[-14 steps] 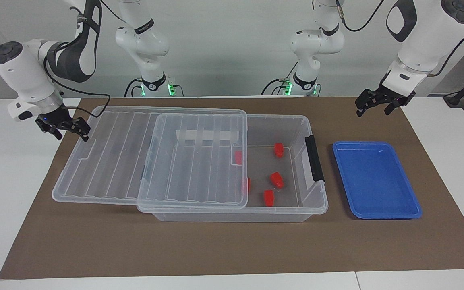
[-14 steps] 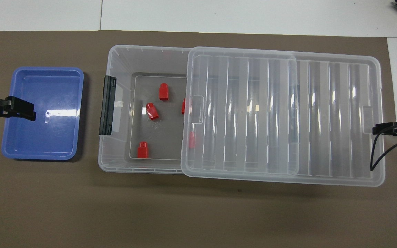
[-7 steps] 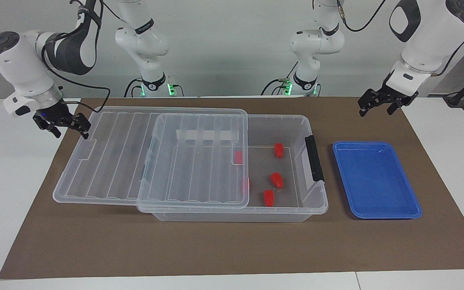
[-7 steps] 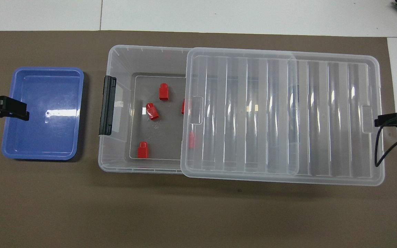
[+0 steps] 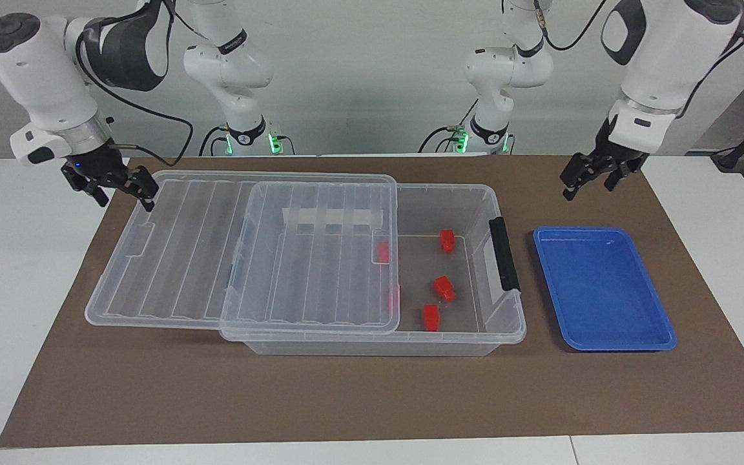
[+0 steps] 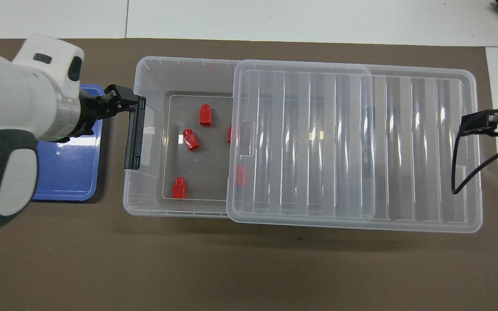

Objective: Place red block in blue tray from box
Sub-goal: 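Reach the left gripper into the opened box toward a red block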

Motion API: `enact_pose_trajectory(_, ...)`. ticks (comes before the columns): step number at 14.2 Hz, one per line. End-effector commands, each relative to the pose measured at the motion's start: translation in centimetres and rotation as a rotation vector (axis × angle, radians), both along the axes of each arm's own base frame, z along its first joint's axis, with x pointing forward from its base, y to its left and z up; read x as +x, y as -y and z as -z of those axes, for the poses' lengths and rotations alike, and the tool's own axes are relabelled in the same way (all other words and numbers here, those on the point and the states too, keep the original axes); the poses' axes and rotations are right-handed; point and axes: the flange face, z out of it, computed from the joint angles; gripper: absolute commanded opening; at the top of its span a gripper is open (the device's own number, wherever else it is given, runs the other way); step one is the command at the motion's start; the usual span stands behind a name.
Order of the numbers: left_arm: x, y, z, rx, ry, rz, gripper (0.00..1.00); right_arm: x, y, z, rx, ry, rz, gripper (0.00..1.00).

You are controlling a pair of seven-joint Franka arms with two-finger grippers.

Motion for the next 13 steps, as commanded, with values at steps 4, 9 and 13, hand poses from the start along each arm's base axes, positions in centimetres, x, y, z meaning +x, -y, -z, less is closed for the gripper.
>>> enact_pose_trajectory(4, 1.3, 5.9, 9.7, -0.088, 0.056, -0.165, 1.0, 1.4, 0.5, -0.9, 0.07, -0.038, 0.132, 1.0)
enact_pose_trajectory(9, 2.1, 7.1, 15.5, -0.098, 0.059, -0.21, 0.91, 0.3, -0.3, 0.3, 0.057, -0.077, 0.111, 1.0)
enact_pose_trajectory(13, 0.2, 8.8, 21.7, 0.069, 0.038, -0.063, 0.89, -1.6, -0.4, 1.3, 0.056, -0.106, 0.112, 1.0)
